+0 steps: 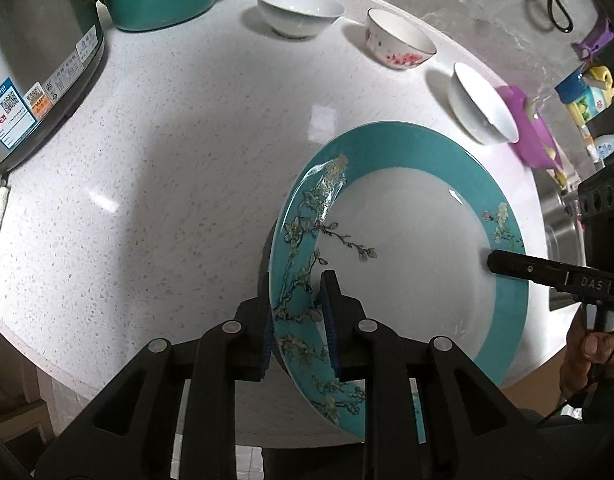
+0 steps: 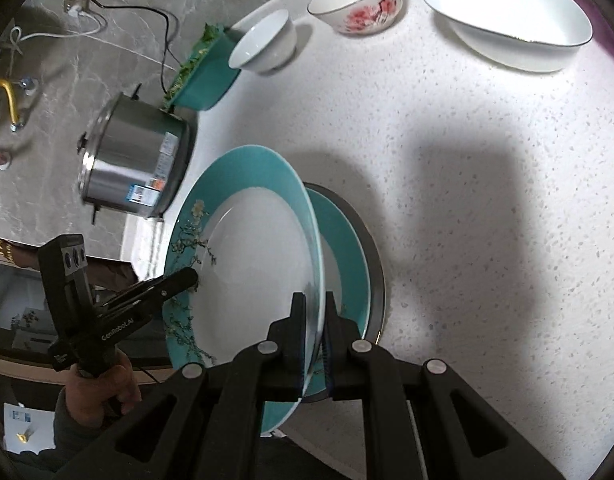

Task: Organize plates and bowls
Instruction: 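Carry the teal plate on edge over the stack and lower it flat, then open both grippers to release the teal plate on the stack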

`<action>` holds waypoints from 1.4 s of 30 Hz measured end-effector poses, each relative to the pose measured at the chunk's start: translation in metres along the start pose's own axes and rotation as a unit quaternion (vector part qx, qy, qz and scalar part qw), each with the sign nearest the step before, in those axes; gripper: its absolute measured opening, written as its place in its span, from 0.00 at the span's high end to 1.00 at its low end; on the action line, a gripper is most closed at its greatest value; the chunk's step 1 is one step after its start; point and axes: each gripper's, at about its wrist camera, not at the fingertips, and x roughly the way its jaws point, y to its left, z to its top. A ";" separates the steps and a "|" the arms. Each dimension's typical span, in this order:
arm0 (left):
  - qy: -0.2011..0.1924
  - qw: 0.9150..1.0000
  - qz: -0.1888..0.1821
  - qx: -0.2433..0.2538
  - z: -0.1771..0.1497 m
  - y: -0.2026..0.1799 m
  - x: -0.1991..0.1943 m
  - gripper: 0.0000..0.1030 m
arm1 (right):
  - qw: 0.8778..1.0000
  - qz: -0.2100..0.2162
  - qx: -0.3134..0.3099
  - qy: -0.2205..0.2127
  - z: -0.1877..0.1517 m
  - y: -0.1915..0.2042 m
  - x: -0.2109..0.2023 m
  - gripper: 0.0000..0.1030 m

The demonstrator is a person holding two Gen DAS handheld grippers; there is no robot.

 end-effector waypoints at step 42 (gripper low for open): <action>-0.024 0.994 0.034 0.101 0.000 -0.006 0.041 0.46 | 0.970 -0.216 -0.079 -0.074 -0.028 0.035 0.034 0.69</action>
